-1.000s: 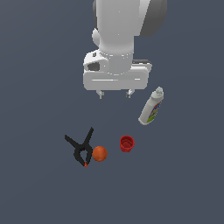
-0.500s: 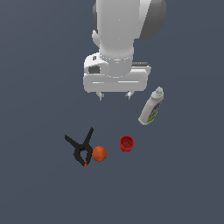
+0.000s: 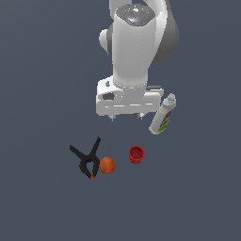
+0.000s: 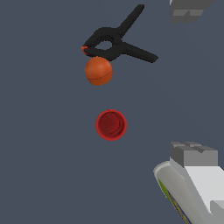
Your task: Pick up a designated object from a clutter of objects.
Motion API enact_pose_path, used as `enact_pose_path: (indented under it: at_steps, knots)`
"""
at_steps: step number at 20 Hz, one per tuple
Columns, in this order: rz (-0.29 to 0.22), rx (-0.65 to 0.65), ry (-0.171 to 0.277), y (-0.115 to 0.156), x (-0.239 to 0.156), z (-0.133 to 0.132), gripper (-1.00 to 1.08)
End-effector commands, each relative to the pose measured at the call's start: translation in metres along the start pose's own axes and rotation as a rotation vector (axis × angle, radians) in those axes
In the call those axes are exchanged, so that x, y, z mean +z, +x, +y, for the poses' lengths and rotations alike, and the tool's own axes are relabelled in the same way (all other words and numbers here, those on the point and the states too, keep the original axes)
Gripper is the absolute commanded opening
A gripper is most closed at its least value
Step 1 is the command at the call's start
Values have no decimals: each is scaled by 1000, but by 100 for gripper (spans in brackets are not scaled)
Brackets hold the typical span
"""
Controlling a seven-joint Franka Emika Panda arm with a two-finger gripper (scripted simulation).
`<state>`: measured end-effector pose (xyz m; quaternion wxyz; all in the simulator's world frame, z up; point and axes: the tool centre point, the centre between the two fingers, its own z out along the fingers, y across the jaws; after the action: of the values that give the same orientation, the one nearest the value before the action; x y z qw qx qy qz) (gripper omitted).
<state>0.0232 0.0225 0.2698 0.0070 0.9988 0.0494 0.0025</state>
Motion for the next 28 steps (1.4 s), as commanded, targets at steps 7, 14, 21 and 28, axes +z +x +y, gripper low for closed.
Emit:
enact_pose_path:
  at_steps: [7,14,21,28]
  knots:
    - [-3,-96,-1,31,78,-22,100]
    - [-3,-163,7,44,136,-39,100]
    - [-3,-197,14,48,167,-49,100]
    - [-4,-200,14,48,172,-50,100]
